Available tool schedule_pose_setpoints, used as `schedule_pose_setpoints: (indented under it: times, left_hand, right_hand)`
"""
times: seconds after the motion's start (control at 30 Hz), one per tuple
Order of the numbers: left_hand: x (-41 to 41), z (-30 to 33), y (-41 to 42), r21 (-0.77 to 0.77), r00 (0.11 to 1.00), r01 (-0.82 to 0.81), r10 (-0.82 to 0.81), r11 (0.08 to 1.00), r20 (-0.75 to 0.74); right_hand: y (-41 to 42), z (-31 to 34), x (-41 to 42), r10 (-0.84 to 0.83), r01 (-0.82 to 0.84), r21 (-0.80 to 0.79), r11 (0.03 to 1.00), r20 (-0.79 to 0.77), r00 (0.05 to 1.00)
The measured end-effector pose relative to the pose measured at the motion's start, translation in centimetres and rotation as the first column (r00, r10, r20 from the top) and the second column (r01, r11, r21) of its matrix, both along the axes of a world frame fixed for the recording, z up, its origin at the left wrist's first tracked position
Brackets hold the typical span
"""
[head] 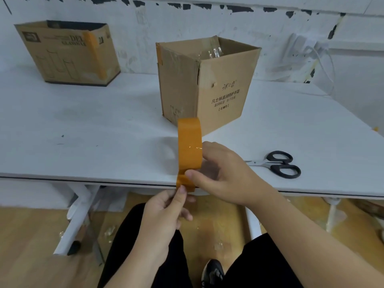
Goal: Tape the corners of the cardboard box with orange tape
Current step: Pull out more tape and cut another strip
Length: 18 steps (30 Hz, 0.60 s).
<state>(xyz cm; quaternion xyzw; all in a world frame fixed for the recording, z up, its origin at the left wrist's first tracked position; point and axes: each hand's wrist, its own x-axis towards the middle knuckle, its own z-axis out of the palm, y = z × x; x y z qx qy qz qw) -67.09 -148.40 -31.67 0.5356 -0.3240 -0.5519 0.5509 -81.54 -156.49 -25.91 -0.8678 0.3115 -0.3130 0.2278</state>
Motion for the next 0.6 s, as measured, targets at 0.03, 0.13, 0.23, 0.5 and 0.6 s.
schedule_pose_setpoints:
  times: [0.03,0.13,0.23,0.5,0.6]
  left_hand:
    - [-0.1,-0.1,0.0,0.002,1.000,-0.012,0.012,1.000,0.007]
    - [-0.3,-0.1,0.1,-0.015,0.999,-0.032,0.032,0.999,0.019]
    - [-0.4,-0.1,0.1,-0.029,0.998,-0.045,0.046,0.999,0.031]
    - [-0.5,0.1,1.8,-0.029,1.000,-0.017,0.016,0.999,-0.016]
    - [-0.4,0.4,2.2,-0.021,1.000,-0.006,0.005,1.000,-0.019]
  right_hand:
    - [0.0,0.0,0.0,0.001,-0.001,-0.004,1.000,0.001,1.000]
    - [0.0,-0.1,0.0,-0.010,0.010,-0.019,1.000,-0.013,1.000]
    - [-0.1,-0.2,-0.1,-0.014,0.013,-0.035,0.999,-0.022,1.000]
    - [-0.3,-0.4,-0.1,-0.020,0.019,-0.051,0.999,-0.019,1.000]
    - [-0.2,-0.5,0.0,-0.015,0.014,-0.061,0.998,-0.009,1.000]
